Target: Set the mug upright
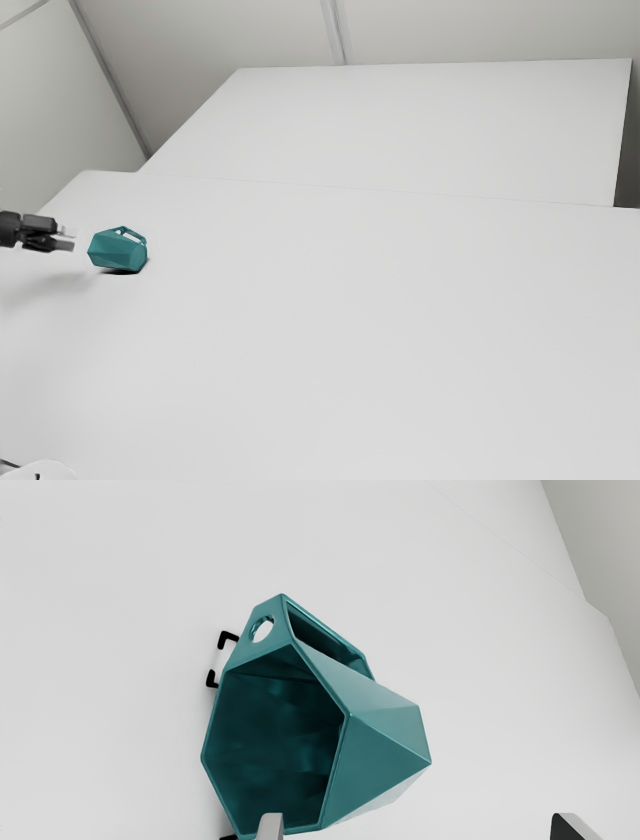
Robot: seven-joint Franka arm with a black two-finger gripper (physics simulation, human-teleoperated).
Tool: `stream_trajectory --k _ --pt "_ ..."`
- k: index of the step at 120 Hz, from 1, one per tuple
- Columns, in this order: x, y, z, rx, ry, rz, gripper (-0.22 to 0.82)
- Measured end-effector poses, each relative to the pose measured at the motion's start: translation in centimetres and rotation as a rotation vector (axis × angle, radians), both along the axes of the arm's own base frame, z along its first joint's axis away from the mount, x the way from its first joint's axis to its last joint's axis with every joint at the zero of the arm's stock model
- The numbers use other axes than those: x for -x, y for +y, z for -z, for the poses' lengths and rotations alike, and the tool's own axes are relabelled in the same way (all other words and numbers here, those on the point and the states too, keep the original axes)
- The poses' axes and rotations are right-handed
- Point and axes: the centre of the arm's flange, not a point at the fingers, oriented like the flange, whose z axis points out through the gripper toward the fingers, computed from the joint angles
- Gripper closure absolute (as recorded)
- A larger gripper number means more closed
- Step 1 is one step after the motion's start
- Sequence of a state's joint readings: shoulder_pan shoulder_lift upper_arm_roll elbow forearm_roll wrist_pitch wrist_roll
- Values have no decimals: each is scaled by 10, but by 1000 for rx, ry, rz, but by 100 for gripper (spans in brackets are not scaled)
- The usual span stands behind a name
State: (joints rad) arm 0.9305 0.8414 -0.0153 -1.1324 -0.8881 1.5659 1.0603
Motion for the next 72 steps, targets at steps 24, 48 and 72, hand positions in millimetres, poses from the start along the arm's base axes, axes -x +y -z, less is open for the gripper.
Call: stream_trajectory --k 24,48,72 --pt "-19 -5 4 -14 -4 19 2" --pt "-27 -13 18 11 5 25 2" --pt "-34 -19 29 25 14 28 2"
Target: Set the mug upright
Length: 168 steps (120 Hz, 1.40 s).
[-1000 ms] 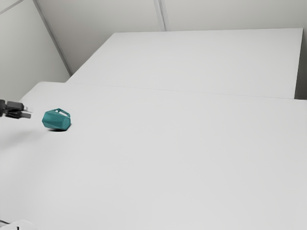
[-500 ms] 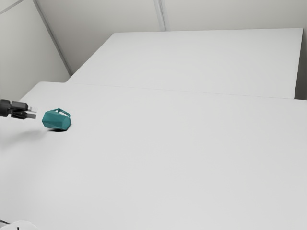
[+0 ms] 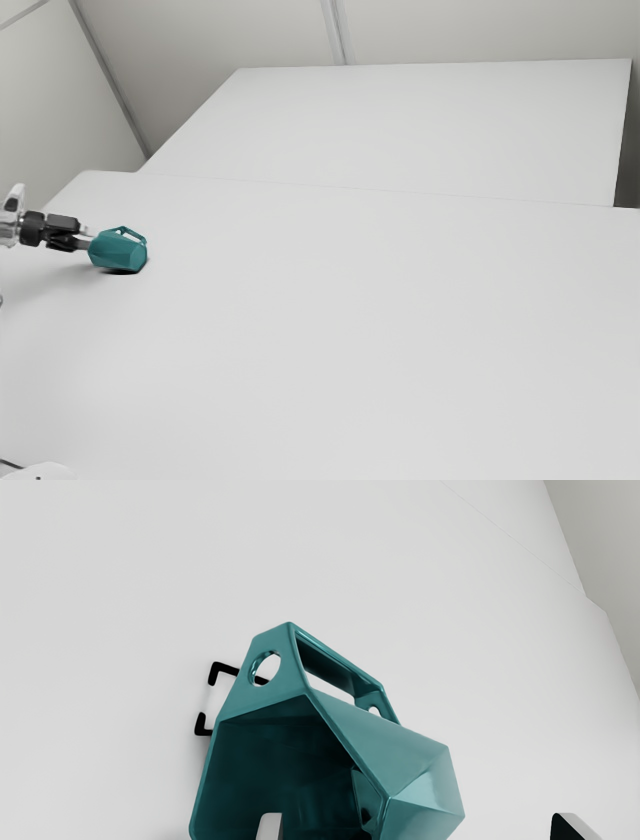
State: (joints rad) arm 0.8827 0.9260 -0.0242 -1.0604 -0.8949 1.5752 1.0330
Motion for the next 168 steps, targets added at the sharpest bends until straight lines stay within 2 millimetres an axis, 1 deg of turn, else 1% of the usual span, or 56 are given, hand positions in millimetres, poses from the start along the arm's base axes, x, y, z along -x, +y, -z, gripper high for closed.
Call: stream_trajectory --k 15,41,50,72,117,127,139,152,168 --pt "-4 -4 4 3 4 1 2" --pt "-14 -13 5 4 3 9 2" --pt "-17 -16 5 5 0 12 4" --pt "-19 -18 6 9 3 12 18" --pt "-20 -20 5 24 23 2 58" --pt "-21 -21 4 26 23 3 64" --pt "-25 -26 -5 19 19 11 70" --pt "-28 -33 -28 2 9 21 72" --pt "-39 -56 -48 -17 14 59 74"
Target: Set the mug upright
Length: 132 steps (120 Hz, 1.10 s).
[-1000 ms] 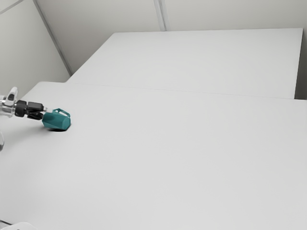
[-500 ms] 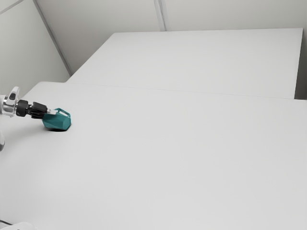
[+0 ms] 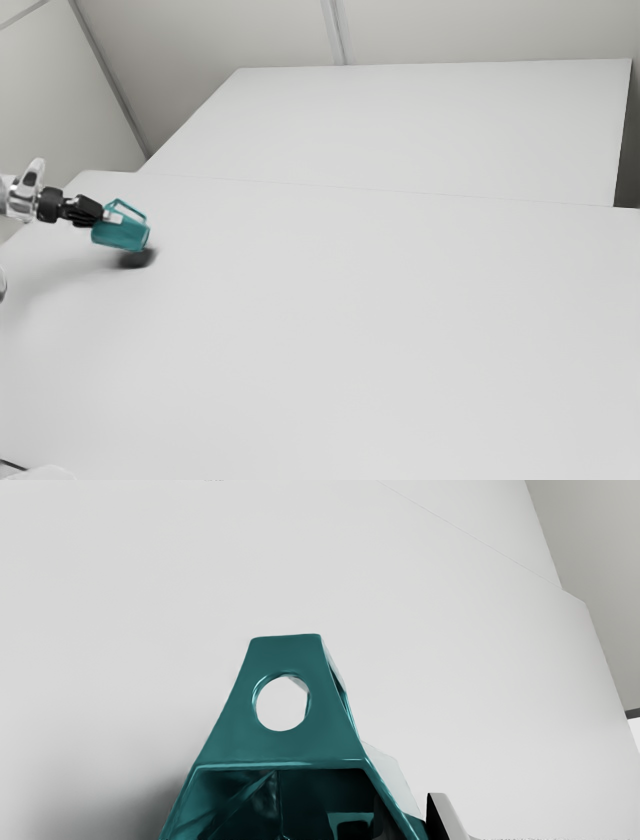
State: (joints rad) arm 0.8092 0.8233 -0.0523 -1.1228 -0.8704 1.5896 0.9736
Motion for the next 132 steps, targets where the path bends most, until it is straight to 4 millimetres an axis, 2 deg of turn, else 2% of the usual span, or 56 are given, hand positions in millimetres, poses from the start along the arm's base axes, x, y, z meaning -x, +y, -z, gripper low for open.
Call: stream_trajectory --k 16,40,56,76,112,132 --pt "-12 -36 -13 -35 36 68 75" --pt "-15 -95 -60 -177 113 194 77" --pt "-22 -142 -85 -290 172 276 77" --pt "-13 -180 -104 -408 249 300 78" --pt "-12 -273 -114 -550 278 350 78" --pt "-4 -306 -116 -638 298 357 78"
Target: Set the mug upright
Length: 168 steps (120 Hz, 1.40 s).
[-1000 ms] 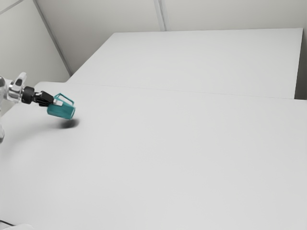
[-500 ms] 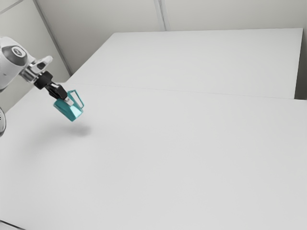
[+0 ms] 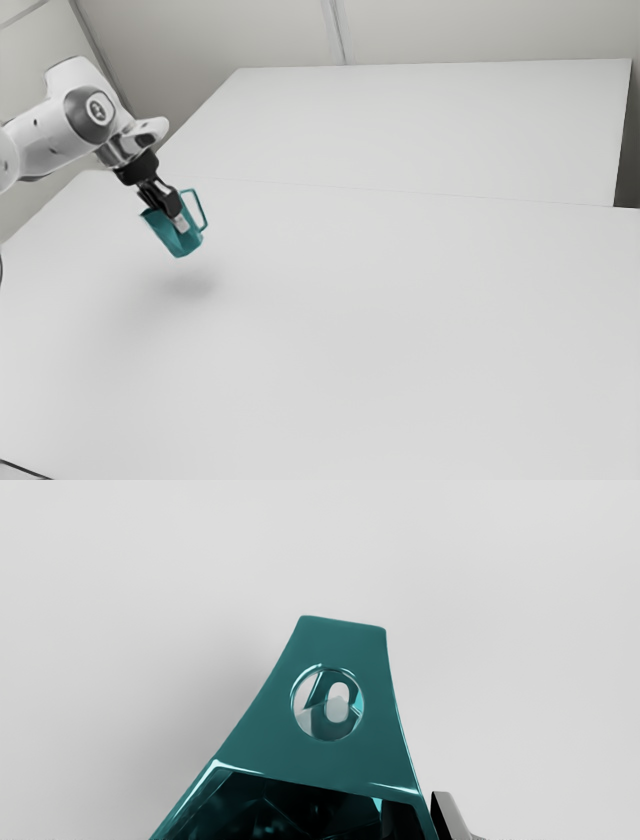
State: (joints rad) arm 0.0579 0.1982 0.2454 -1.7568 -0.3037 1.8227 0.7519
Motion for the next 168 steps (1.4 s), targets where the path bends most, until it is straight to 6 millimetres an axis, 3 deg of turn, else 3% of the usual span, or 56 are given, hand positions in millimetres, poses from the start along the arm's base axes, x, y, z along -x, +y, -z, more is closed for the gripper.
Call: stream_trajectory --k 47,77,108,168 --pt "17 -76 20 -130 28 3 78" --pt "33 -108 27 -185 32 -31 78" --pt "47 -133 55 -220 47 -85 78" --pt "57 -173 81 -255 64 -180 78"
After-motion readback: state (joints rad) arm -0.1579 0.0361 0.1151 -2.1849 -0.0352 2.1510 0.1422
